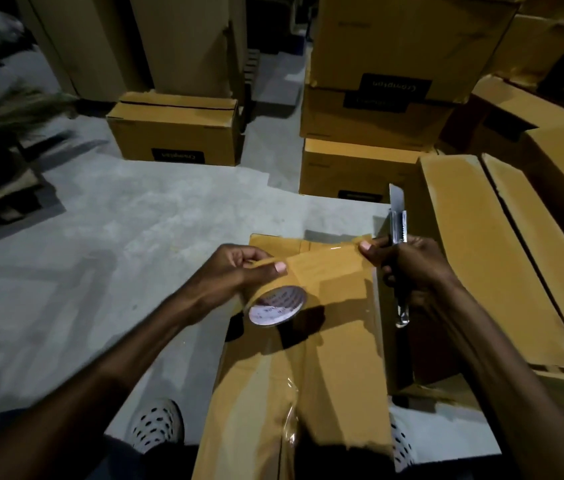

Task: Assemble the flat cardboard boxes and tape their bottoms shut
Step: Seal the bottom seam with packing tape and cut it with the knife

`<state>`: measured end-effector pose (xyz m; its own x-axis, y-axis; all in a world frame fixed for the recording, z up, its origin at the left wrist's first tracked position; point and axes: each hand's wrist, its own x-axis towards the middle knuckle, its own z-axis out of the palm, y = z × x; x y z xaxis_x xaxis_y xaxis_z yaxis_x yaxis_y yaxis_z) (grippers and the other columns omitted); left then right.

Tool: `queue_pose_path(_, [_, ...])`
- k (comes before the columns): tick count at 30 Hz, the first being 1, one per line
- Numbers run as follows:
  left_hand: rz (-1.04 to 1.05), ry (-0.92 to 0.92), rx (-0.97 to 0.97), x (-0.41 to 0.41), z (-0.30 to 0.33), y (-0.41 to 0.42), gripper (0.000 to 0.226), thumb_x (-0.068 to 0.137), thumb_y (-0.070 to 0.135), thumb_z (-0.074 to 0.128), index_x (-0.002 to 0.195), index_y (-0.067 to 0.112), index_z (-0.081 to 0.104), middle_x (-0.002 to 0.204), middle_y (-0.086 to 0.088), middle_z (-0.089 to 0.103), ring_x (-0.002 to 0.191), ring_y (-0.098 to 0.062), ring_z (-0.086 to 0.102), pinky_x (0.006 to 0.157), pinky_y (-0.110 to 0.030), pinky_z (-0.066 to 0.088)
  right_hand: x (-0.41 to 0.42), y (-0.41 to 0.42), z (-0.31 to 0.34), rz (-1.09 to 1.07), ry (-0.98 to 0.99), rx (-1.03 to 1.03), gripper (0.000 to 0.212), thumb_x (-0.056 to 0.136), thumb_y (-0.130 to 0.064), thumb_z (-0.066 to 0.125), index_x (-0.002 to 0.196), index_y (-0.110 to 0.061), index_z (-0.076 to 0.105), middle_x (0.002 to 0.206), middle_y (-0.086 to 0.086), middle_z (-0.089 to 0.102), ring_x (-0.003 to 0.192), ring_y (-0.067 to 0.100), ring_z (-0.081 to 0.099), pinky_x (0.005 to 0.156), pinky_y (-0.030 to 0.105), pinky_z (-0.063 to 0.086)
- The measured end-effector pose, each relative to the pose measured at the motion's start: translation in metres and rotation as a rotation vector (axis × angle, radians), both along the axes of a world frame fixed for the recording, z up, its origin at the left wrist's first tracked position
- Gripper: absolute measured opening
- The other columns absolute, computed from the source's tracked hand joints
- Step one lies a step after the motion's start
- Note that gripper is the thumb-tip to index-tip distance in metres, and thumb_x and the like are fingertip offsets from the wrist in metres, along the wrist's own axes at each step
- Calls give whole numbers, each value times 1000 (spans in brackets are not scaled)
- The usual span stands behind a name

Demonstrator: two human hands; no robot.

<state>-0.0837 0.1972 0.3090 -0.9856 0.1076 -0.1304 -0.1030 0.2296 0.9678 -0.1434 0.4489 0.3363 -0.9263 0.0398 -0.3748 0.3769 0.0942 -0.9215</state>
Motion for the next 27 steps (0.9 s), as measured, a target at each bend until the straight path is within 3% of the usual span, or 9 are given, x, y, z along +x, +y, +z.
queue_pose_path(3, [-8, 27, -147, -14, -1, -10, 47, 74, 40, 78, 69, -4, 66, 60, -6, 59, 57, -15, 55, 56, -23, 39, -2, -3, -1, 26, 9, 18, 9, 80, -5, 77, 81, -8, 68, 70, 5, 61, 50, 9, 46, 39, 18, 38])
queue_pose_path(6, [101, 34, -566, -29, -10, -17, 54, 68, 61, 76, 53, 11, 63, 46, 5, 51, 49, -13, 52, 52, -26, 35, -8, -4, -3, -14, 22, 25, 8, 81, -7, 76, 82, -7, 68, 69, 5, 60, 49, 8, 44, 37, 18, 36])
queue_pose_path(8, [81, 34, -555, -37, -15, -23, 56, 66, 65, 74, 52, 12, 64, 44, 3, 49, 47, -12, 52, 52, -27, 36, -13, -1, -4, -28, 21, 45, 8, 81, -7, 76, 82, -7, 68, 69, 5, 58, 50, 9, 43, 37, 18, 36])
queue_pose_path(11, [-114, 12, -273, -45, -11, -40, 47, 78, 49, 72, 46, 18, 57, 46, 5, 42, 47, -9, 43, 53, -21, 32, -22, 5, -8, -66, 24, 47, 10, 82, -7, 76, 80, -9, 66, 67, 3, 56, 51, 11, 42, 41, 20, 35])
queue_pose_path(13, [-175, 10, -245, -54, -13, -55, 47, 79, 49, 72, 46, 20, 55, 50, 3, 39, 51, -9, 40, 55, -23, 30, -31, 8, -13, -93, 21, 39, 10, 81, -7, 76, 81, -7, 66, 66, 4, 56, 52, 12, 42, 45, 23, 34])
queue_pose_path(18, [109, 36, -959, -90, -32, -64, 66, 68, 79, 62, 54, 14, 64, 51, -1, 58, 52, -15, 57, 54, -26, 37, -60, 2, -27, -137, 52, 89, 13, 80, -8, 79, 79, -6, 66, 70, 7, 57, 54, 14, 44, 47, 24, 35])
queue_pose_path(19, [117, 46, -952, -95, -36, -69, 68, 69, 80, 58, 55, 14, 64, 52, -2, 60, 54, -15, 58, 55, -26, 38, -68, 3, -31, -151, 62, 88, 14, 80, -8, 79, 78, -7, 65, 71, 9, 57, 55, 15, 44, 47, 24, 36])
queue_pose_path(23, [45, 67, -578, -116, -48, -88, 59, 74, 68, 67, 44, 19, 52, 41, 10, 43, 49, -11, 46, 58, -29, 33, -95, 12, -51, -147, 24, 83, 15, 80, -8, 77, 86, -5, 64, 84, 14, 59, 67, 23, 50, 54, 30, 41])
queue_pose_path(27, [182, 25, -1007, -137, -67, -86, 69, 67, 83, 57, 47, 17, 49, 47, 2, 51, 54, -15, 54, 58, -27, 34, -115, 11, -71, -98, 1, 128, 13, 82, -7, 75, 85, -5, 63, 74, 9, 55, 52, 12, 39, 37, 21, 34])
